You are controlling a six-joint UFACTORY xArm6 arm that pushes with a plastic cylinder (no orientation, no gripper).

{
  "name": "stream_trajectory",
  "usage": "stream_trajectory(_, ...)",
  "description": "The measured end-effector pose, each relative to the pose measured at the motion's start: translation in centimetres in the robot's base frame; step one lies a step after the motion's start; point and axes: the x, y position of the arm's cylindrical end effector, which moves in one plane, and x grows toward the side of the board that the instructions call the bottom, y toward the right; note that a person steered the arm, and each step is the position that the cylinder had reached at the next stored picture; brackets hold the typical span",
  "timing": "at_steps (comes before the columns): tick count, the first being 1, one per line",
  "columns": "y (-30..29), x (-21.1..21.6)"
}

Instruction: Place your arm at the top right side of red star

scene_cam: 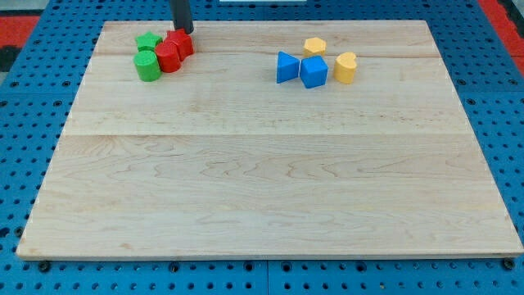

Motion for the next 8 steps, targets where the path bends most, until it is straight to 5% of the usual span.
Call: stream_trajectory(8,1.8,0.8)
